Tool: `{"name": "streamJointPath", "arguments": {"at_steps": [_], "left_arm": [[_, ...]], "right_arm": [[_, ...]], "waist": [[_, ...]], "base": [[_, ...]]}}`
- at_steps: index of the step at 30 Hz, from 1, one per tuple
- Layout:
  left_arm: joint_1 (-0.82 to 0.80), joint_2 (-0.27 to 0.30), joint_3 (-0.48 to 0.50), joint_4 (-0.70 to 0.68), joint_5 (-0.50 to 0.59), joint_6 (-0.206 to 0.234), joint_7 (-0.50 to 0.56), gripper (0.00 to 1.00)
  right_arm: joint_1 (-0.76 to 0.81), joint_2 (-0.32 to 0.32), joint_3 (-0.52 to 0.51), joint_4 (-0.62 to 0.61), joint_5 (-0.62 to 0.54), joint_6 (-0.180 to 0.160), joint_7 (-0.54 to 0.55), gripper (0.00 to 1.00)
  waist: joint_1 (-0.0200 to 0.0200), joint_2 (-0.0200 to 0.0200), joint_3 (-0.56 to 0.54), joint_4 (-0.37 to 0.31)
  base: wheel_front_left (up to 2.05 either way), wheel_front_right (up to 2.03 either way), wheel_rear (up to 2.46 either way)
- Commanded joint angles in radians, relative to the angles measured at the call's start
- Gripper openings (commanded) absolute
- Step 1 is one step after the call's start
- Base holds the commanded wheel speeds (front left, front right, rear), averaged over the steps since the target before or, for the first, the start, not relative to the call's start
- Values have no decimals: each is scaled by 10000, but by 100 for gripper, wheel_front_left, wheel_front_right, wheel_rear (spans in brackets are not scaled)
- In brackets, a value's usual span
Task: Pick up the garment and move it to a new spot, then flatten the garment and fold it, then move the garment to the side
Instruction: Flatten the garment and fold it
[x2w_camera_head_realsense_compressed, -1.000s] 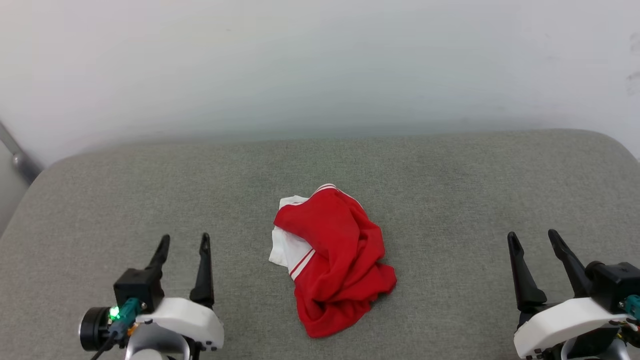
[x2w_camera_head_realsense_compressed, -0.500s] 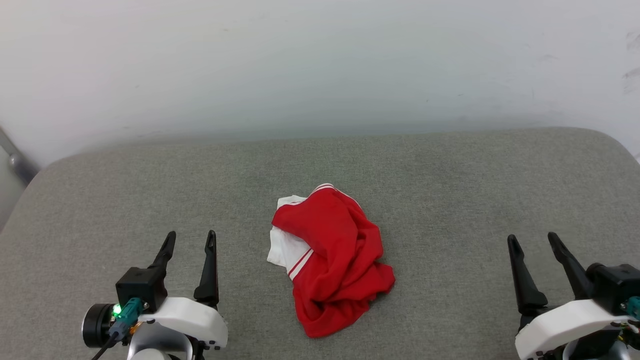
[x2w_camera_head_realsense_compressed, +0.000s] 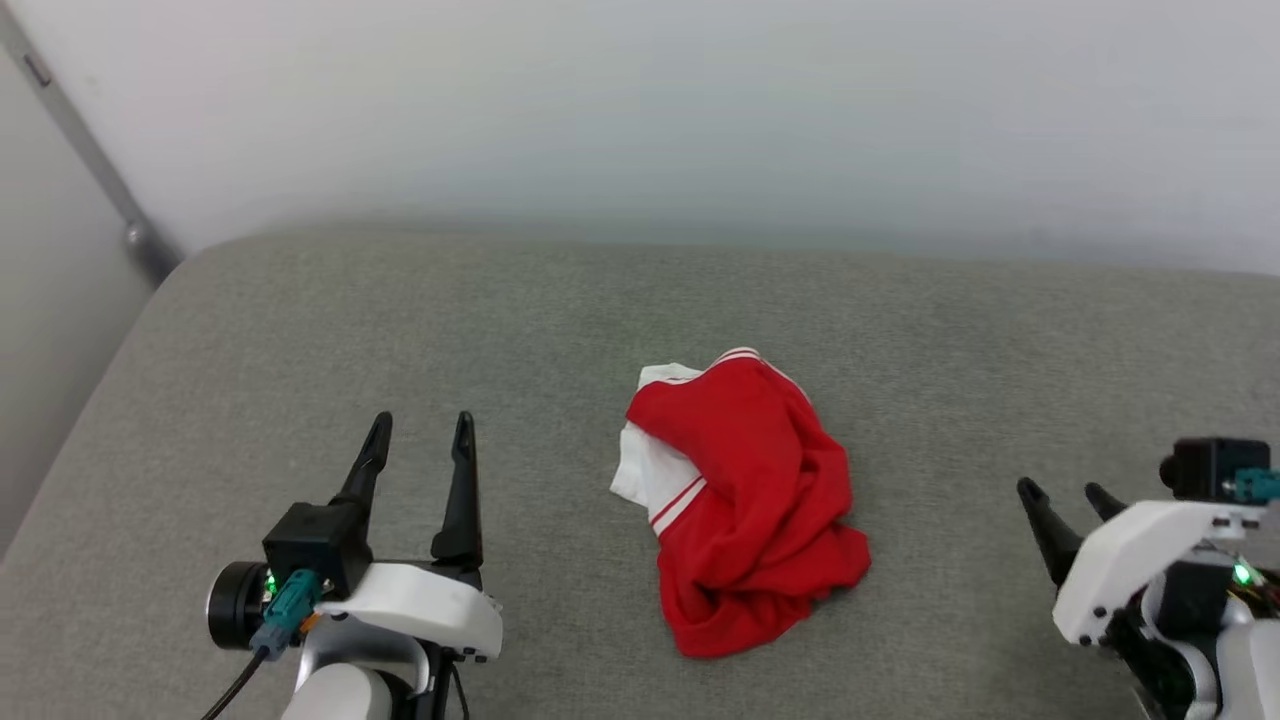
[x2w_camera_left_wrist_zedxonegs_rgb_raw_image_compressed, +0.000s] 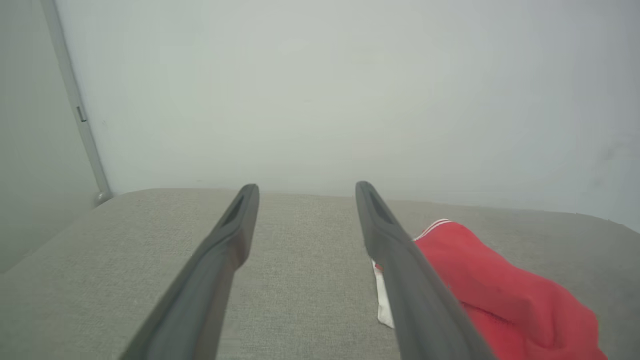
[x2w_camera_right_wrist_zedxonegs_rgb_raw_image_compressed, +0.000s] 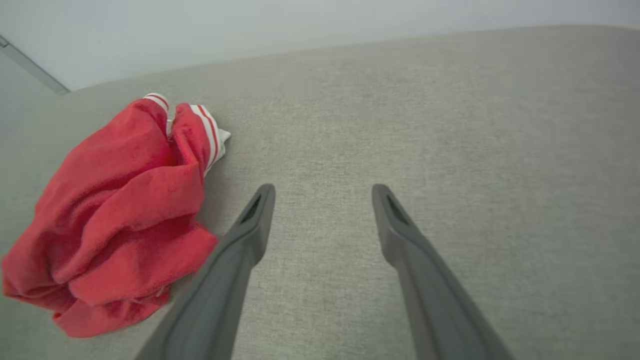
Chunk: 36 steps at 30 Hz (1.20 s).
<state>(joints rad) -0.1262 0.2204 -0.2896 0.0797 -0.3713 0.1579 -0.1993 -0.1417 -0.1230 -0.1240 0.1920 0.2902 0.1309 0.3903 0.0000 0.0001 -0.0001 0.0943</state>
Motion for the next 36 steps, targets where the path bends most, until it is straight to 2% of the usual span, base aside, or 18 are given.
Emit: {"name": "streamJointPath", "arguments": {"at_steps": [1,6,9,16,24,25,26,27,36], "left_arm": [[-169,-20,-41,-12,53,-46,-78,100],[-532,-304,-255,203,-2,-235,-258,100],[-754,-483,-375,296,22,-307,-354,100],[-1279,-820,-575,571,108,-477,-519,100],[-1488,-1068,-649,973,101,-631,-626,100],[-1495,-1081,-638,1007,125,-639,-638,100],[-1490,-1096,-623,1018,138,-640,-648,100],[-1475,-1103,-607,1044,160,-637,-654,100],[-1156,-814,-302,1218,213,-553,-675,100]], "right_arm": [[-340,-94,135,122,161,-3,251,100],[-1789,-595,1192,1107,886,-3,2161,100],[-2571,-791,1843,1660,1250,-5,2862,100],[-3800,-1134,3033,3231,1680,-3,3594,100],[-3876,-1109,3924,5109,2092,-6,3909,100],[-3884,-1079,3996,5265,2154,-6,3913,50],[-3889,-1055,4069,5351,2219,-6,3865,9],[-3926,-1030,4153,5379,2289,-5,3808,0],[-4871,-1710,4923,4050,2302,-5,2253,0]], "waist": [[0,-1,366,489],[0,-1,878,1199],[0,-1,1176,1508],[0,-1,1822,2030],[0,-1,2095,2232],[0,-1,2082,2235],[0,-1,2063,2230],[0,-1,2038,2218],[0,-1,1334,1600]], "base": [[0,0,0],[0,0,0],[0,0,0],[0,0,0],[0,0,0],[0,0,0],[0,0,0],[0,0,0],[0,0,0]]}}
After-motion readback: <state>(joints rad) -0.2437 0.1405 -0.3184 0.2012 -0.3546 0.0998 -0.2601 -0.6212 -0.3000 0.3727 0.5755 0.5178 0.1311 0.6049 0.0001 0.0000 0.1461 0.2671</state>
